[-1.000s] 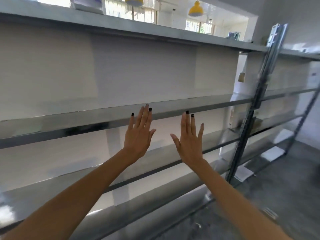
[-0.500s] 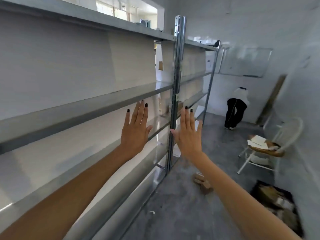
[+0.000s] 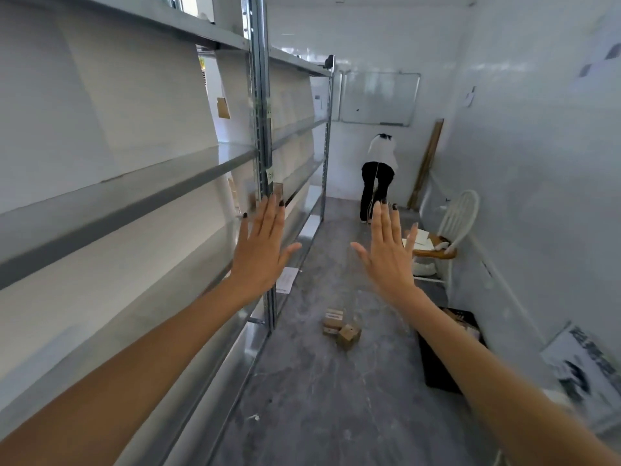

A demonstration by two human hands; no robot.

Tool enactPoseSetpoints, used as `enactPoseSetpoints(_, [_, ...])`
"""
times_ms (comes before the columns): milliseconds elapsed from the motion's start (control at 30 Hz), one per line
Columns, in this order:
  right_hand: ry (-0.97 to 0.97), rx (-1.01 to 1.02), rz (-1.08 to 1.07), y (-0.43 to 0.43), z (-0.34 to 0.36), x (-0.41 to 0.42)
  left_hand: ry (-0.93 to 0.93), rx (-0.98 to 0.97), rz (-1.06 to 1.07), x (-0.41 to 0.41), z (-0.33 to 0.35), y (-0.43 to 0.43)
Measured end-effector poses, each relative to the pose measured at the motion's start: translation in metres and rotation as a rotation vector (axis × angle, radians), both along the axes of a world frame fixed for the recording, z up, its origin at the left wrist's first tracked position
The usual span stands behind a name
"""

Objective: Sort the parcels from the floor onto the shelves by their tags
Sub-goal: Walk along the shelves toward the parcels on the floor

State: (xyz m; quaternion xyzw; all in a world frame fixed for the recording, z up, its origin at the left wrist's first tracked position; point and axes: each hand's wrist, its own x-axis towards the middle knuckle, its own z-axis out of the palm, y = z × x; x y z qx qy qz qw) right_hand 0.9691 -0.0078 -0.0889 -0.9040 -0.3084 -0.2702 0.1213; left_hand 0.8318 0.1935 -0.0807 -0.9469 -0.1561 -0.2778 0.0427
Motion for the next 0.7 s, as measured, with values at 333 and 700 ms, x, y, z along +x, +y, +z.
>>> enactPoseSetpoints(333, [0.079,-0.018,-0.072,-0.017,-0.026,0.058,0.056,-0.102,-0.109,0.076,-0.032,-0.007])
enactPoseSetpoints(700, [0.156,-0.08,-0.007,-0.034,-0.046,0.161,0.106,-0.091,-0.065,0.175,-0.048,-0.011])
